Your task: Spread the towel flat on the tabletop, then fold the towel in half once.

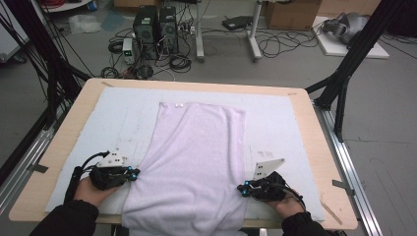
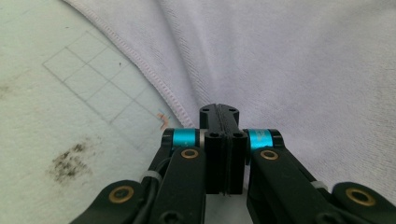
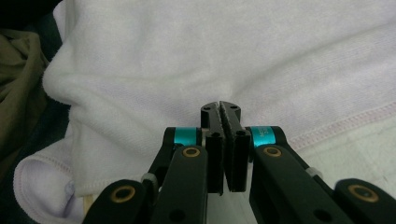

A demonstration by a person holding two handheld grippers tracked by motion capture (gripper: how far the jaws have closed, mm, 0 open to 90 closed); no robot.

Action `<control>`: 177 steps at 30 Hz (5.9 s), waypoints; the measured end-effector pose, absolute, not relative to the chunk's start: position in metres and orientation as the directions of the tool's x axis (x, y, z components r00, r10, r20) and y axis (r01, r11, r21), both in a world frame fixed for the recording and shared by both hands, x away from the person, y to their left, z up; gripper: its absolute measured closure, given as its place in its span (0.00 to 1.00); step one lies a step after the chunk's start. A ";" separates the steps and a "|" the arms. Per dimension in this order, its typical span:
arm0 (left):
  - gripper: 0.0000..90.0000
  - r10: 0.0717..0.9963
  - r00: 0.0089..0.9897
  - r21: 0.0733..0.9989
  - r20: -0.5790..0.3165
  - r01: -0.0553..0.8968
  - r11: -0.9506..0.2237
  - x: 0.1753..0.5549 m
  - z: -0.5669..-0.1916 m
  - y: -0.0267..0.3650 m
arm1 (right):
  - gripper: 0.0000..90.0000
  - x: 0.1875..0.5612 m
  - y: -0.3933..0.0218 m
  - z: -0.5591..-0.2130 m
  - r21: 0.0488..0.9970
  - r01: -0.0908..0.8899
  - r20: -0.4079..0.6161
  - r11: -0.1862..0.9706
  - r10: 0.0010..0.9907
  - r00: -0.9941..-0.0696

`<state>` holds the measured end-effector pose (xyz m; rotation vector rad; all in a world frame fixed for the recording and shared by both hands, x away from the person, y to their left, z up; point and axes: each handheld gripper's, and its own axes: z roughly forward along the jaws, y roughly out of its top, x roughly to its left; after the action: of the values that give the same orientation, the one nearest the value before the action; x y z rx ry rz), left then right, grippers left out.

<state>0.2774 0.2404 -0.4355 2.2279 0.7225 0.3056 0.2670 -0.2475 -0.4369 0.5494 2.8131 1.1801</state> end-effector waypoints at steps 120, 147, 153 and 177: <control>0.64 0.690 0.723 0.803 -0.046 0.438 -0.405 0.414 -0.384 0.217 | 0.51 0.409 -0.246 -0.381 0.791 0.384 0.036 0.477 0.590 -0.807; 0.96 0.769 0.635 0.734 -0.073 0.556 -0.389 0.451 -0.441 0.189 | 0.95 0.451 -0.244 -0.440 0.684 0.576 0.100 0.448 0.724 -0.682; 0.96 0.775 0.628 0.746 -0.067 0.548 -0.379 0.450 -0.429 0.203 | 0.96 0.449 -0.248 -0.432 0.717 0.566 0.137 0.407 0.713 -0.687; 0.96 0.619 0.783 0.831 -0.059 0.382 -0.404 0.325 -0.405 0.242 | 0.96 0.335 -0.274 -0.389 0.781 0.443 0.172 0.441 0.530 -0.830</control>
<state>0.3250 0.2421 -0.4054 2.0418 0.7465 0.3219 0.3346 -0.2738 -0.3888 0.8747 2.5822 1.3525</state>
